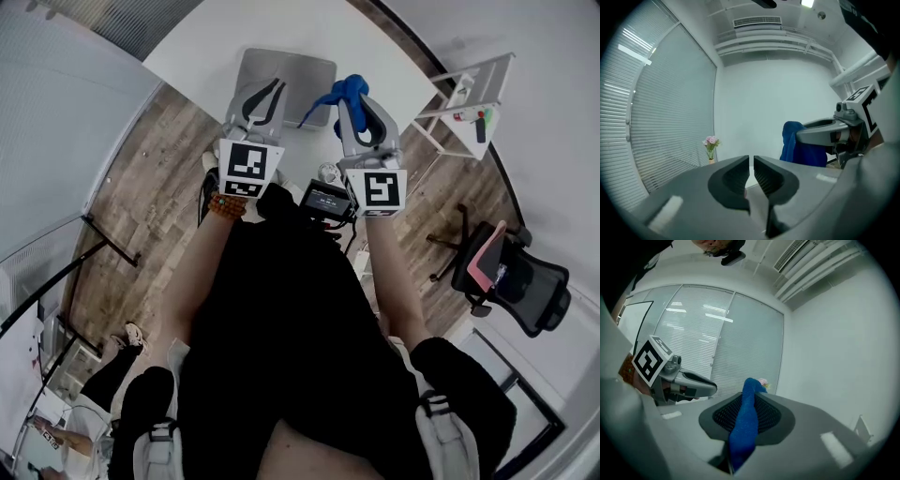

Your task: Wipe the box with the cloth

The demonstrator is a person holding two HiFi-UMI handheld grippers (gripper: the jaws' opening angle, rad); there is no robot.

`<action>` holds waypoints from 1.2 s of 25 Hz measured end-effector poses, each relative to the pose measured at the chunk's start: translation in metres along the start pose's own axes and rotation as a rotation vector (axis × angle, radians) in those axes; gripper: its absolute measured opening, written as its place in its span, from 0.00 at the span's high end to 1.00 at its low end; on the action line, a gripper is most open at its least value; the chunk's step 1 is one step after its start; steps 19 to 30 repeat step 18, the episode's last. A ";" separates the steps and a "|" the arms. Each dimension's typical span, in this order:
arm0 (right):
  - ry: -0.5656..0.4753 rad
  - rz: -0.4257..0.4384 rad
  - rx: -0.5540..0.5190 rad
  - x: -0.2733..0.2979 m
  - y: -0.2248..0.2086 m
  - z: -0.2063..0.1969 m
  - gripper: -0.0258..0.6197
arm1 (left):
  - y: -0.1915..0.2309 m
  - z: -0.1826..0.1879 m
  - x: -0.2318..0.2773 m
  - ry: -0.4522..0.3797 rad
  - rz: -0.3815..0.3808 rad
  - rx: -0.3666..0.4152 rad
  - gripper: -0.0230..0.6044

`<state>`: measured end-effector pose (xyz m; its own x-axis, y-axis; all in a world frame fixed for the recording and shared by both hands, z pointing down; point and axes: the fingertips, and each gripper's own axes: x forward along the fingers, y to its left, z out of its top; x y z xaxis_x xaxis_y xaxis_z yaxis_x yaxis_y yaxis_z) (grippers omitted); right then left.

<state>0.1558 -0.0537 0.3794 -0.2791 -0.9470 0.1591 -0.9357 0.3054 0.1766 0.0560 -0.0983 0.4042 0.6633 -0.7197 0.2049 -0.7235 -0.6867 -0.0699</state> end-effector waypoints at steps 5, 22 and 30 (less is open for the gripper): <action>0.002 0.008 -0.034 -0.004 0.018 0.009 0.83 | -0.003 -0.007 -0.017 0.007 -0.026 -0.020 0.75; 0.008 0.005 -0.040 -0.043 0.122 0.033 0.83 | 0.031 -0.028 -0.159 0.001 0.031 -0.053 0.76; 0.008 0.005 -0.040 -0.043 0.122 0.033 0.83 | 0.031 -0.028 -0.159 0.001 0.031 -0.053 0.76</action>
